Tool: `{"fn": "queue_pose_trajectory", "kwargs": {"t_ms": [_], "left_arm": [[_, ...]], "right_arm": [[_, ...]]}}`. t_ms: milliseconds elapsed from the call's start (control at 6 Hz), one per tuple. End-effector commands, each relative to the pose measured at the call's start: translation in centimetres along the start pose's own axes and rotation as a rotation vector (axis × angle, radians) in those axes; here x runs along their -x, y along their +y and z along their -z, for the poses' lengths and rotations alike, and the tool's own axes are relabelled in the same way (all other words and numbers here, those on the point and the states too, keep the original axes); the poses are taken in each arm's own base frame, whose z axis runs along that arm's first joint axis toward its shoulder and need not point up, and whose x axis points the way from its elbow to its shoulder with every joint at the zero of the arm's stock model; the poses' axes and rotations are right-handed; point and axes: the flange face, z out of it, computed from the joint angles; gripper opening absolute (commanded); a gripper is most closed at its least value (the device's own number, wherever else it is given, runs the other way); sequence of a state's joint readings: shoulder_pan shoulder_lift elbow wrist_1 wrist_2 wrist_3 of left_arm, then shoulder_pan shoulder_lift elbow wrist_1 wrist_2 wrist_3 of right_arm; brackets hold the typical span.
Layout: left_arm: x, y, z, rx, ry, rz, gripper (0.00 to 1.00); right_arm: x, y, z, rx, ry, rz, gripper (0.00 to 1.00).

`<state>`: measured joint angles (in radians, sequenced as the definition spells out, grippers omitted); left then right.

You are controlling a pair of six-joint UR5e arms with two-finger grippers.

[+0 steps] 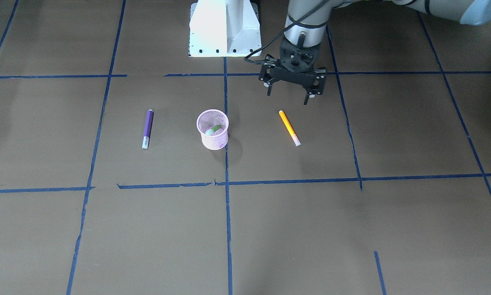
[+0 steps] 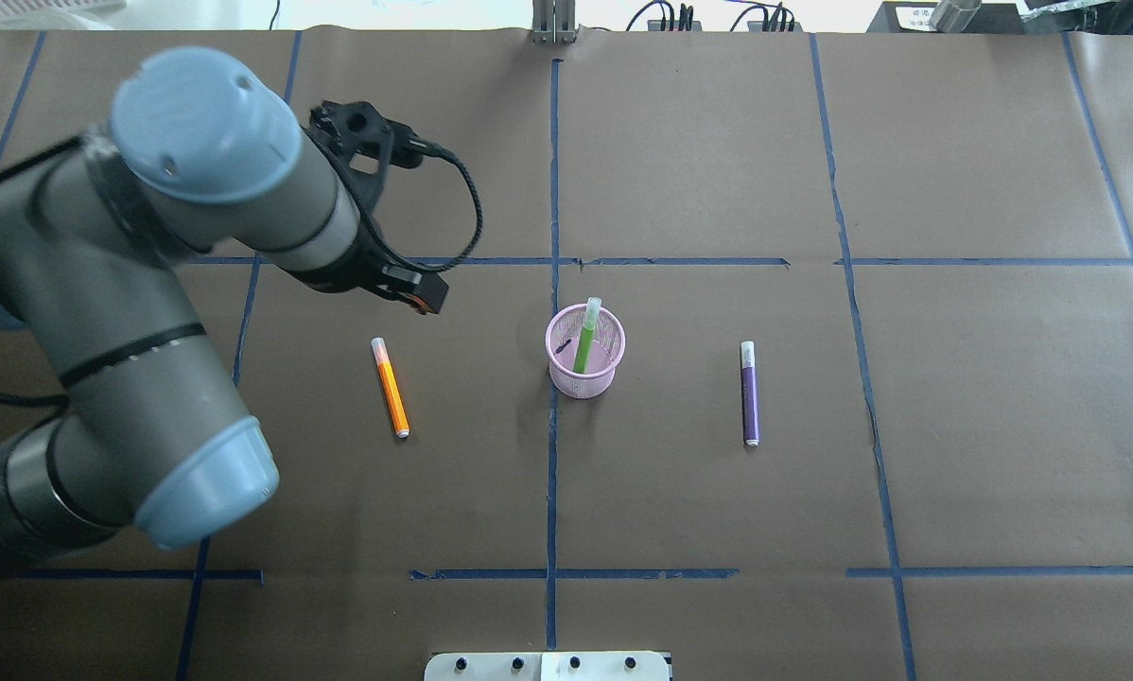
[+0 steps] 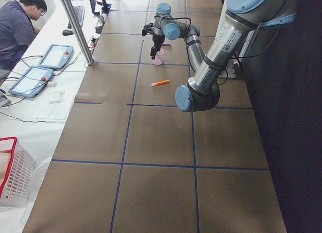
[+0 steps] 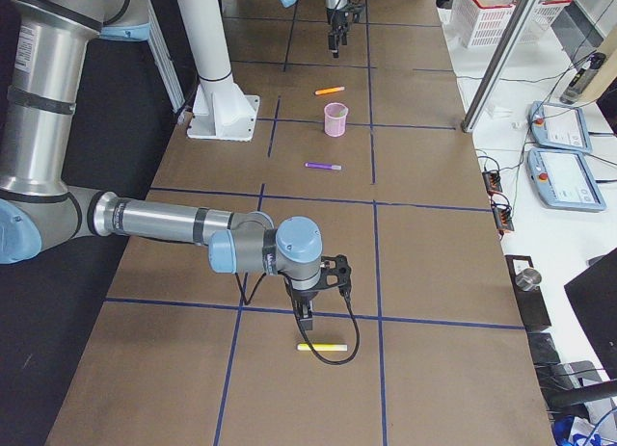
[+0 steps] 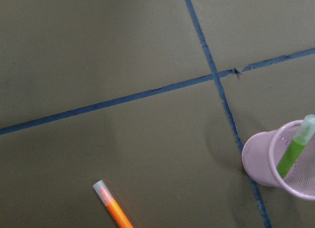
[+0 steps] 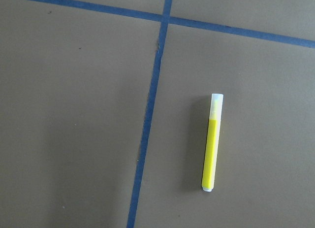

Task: Collect pens into pen holder
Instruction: 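Raise the left gripper away from the cup while the right gripper grasps the yellow highlighter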

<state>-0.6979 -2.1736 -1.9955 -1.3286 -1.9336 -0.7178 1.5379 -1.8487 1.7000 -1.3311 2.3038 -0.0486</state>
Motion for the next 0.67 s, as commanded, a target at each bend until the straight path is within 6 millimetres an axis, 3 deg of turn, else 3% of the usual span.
{"fn": "queue_pose_trajectory", "kwargs": {"t_ms": [0, 167, 500], "left_arm": [[3.0, 0.6, -0.2, 0.027, -0.003, -0.034, 1.0], [3.1, 0.6, -0.3, 0.028, -0.004, -0.033, 1.0], [3.1, 0.6, -0.3, 0.027, -0.005, -0.033, 1.0]], "right_arm": [[-3.7, 2.0, -5.3, -0.08, -0.004, -0.094, 0.98], [-2.5, 1.0, -8.0, -0.065, 0.021, -0.107, 0.91], [-4.1, -3.0, -11.2, -0.033, 0.054, -0.101, 0.77]]}}
